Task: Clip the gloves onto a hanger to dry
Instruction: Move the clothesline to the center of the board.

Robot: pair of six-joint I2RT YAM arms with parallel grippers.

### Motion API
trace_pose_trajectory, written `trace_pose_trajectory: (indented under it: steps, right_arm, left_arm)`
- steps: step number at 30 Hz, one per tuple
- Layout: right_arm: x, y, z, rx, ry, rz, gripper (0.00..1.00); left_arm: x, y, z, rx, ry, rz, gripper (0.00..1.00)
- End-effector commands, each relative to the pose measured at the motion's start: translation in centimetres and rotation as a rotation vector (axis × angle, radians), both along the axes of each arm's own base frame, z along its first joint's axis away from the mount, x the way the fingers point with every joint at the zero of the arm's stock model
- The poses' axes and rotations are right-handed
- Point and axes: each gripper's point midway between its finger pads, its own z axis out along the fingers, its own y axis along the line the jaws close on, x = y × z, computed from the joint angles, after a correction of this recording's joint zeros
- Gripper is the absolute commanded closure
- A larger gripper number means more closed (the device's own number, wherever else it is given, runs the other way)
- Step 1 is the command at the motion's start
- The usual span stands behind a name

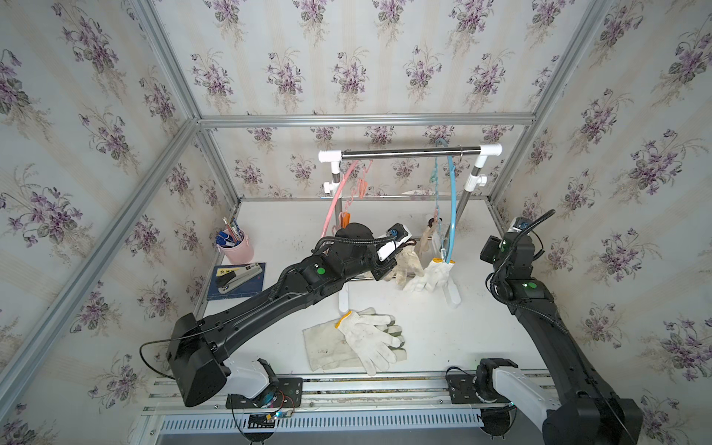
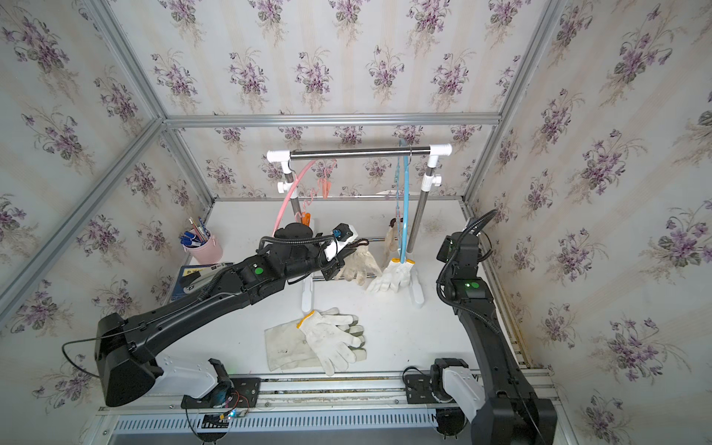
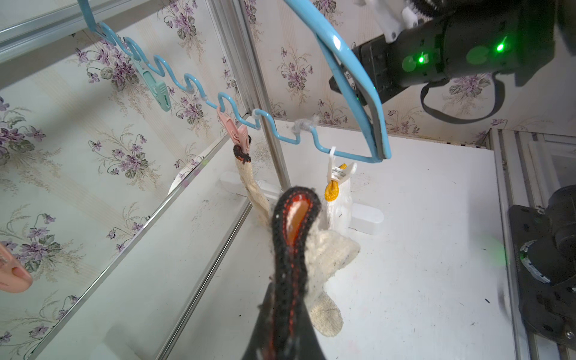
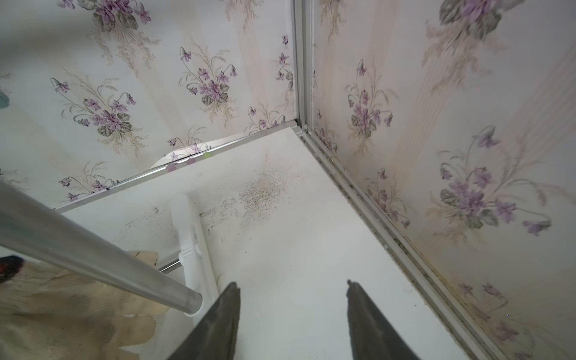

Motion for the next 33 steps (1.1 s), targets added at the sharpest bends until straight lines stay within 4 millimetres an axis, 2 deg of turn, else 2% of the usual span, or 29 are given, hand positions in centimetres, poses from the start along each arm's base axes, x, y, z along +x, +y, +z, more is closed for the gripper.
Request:
trace_pose_trajectory:
  steps: [1,10,17,27,33]
  right_arm:
    - [2.7,2.9,2.5,0.068,-0.227,0.204,0.42]
    - [8.4,3.1,1.2,0.092,-0.251,0.241,0.42]
    - [11.2,3.0,0.7,0.049,-0.267,0.263,0.43]
    - [14.3,4.6,1.4,0.051,-0.301,0.365,0.47]
    - [15.1,7.5,1.1,0.019,-0.297,0.465,0.5]
  left_arm:
    - [1.0,-0.6,0.3,-0.019,-0.01,0.025,1.0]
    - [2.8,-1.7,0.3,-0.056,-0.005,0.069,1.0]
    - [3.4,-2.0,0.0,-0.07,-0.004,0.083,1.0]
    - [4.7,-1.7,-1.1,-0.045,-0.005,0.142,1.0]
    - [5.1,-1.6,-0.7,-0.049,-0.016,0.166,1.0]
